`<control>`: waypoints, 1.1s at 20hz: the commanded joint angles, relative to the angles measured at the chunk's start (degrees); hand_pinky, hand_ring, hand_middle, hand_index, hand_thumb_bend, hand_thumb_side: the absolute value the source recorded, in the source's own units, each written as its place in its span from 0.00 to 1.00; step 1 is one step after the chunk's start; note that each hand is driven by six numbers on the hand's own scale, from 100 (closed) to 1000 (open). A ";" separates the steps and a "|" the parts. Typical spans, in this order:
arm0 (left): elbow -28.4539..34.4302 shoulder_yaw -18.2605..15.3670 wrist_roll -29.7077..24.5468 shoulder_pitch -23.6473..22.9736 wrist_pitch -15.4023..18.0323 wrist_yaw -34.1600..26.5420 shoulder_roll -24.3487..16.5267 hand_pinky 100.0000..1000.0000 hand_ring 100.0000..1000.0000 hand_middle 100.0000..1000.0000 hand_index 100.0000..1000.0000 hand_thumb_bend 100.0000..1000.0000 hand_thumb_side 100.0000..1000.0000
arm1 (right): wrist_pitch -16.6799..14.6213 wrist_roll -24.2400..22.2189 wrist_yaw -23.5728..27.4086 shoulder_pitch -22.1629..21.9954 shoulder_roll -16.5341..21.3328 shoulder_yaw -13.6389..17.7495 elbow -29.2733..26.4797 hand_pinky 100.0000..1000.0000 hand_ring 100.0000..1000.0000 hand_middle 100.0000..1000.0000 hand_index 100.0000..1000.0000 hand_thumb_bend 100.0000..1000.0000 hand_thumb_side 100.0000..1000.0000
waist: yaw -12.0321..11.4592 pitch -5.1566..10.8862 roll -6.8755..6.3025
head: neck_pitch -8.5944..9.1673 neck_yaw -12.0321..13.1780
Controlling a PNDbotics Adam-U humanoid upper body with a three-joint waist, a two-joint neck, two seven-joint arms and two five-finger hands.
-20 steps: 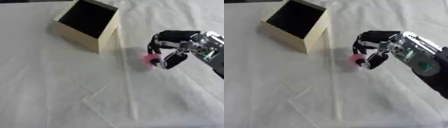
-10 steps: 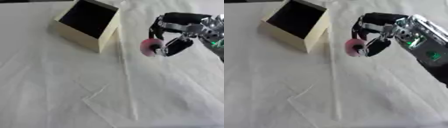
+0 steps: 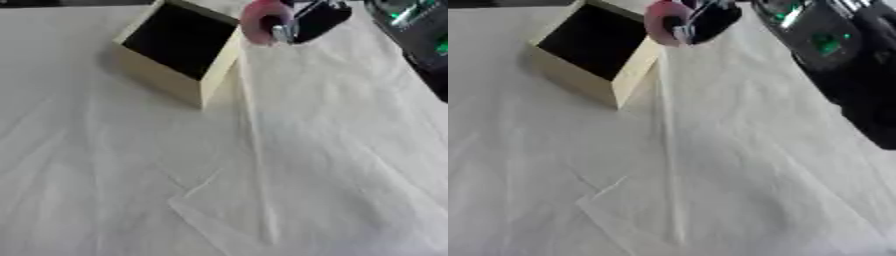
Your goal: Pick up objects on the table and place them in the box.
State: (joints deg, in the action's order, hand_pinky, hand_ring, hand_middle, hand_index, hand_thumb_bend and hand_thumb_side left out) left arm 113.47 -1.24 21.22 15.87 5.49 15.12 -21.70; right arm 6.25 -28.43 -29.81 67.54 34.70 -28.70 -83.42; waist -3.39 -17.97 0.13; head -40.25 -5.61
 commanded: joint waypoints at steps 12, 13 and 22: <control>1.12 0.66 -1.02 2.06 0.57 -0.79 -0.36 0.51 0.68 0.70 0.85 0.00 0.66 | -8.53 11.23 -18.08 9.60 -19.50 10.12 30.75 0.63 0.44 0.23 0.49 0.00 0.00 | -3.08 0.69 0.23 | 1.19 -5.39; 1.12 0.66 -1.03 2.09 0.58 -0.83 -0.32 0.51 0.68 0.70 0.85 0.00 0.66 | -9.07 11.61 -18.81 9.71 -20.14 10.57 31.82 0.63 0.44 0.23 0.49 0.00 0.00 | -3.27 0.65 0.28 | 1.22 -5.56; 1.12 0.85 -1.36 2.37 0.63 -1.12 0.02 0.51 0.68 0.70 0.85 0.00 0.66 | -12.04 12.16 -25.84 9.71 -24.34 12.51 40.10 0.64 0.49 0.27 0.53 0.00 0.00 | -4.29 0.50 0.58 | 1.15 -6.29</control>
State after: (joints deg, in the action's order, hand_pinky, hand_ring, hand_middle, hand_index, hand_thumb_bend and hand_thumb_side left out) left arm 113.47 -0.31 20.08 17.64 6.09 14.08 -21.19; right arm -5.51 -16.61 -54.26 75.64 10.37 -17.04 -43.81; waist -7.62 -18.46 0.90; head -39.69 -11.71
